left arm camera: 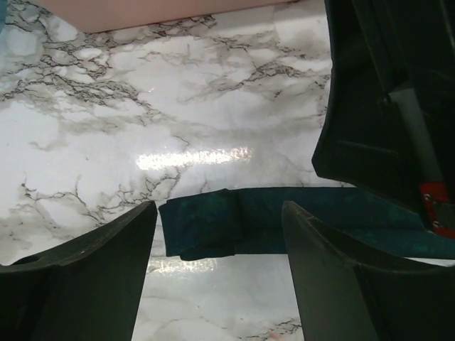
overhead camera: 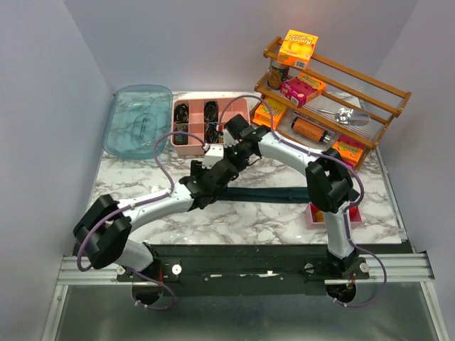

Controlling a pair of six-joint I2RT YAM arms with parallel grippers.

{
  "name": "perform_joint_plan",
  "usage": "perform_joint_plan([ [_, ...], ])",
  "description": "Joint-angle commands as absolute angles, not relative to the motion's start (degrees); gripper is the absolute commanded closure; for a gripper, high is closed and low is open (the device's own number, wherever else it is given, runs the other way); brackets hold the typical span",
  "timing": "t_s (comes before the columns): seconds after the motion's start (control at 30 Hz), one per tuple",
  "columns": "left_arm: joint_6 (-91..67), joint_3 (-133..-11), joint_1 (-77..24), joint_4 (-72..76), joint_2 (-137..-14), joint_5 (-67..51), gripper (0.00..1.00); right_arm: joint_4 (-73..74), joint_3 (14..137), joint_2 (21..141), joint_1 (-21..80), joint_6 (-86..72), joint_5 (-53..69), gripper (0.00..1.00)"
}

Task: Roll the ties
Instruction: Roll the tie at the center of the board.

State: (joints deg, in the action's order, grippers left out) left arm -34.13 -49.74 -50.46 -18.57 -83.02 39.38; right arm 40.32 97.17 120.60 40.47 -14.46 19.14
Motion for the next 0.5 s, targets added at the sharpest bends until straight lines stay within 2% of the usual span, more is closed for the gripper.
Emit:
perform_joint_plan([
  [0.0, -37.26, -45.71, -44.85, -18.55, -74.65, 34.73, 0.17, 40.25, 102.47, 120.58, 43.32, -13.62, 23.11, 0.99],
  [0.2, -39.11, -37.71, -31.31, -12.5, -63.92, 14.35, 0.05, 41.22, 109.15, 125.68, 47.19, -13.97, 24.79, 0.99],
  [0.37, -40.25, -33.24, -21.21, -7.66, -62.23, 0.02, 0.04, 42.63, 111.71, 129.02, 48.43, -13.89, 24.79, 0.99],
  [0.4, -40.69, -32.44, -20.14, -4.86, -62.31, -6.26, 0.04, 42.63, 111.53, 129.11, 48.6, -13.89, 24.35, 0.99],
  [0.47, -41.83, -30.25, -18.38, -2.38, -62.58, -9.92, 0.05, 42.71, 110.49, 129.02, 48.52, -13.71, 23.82, 0.99],
])
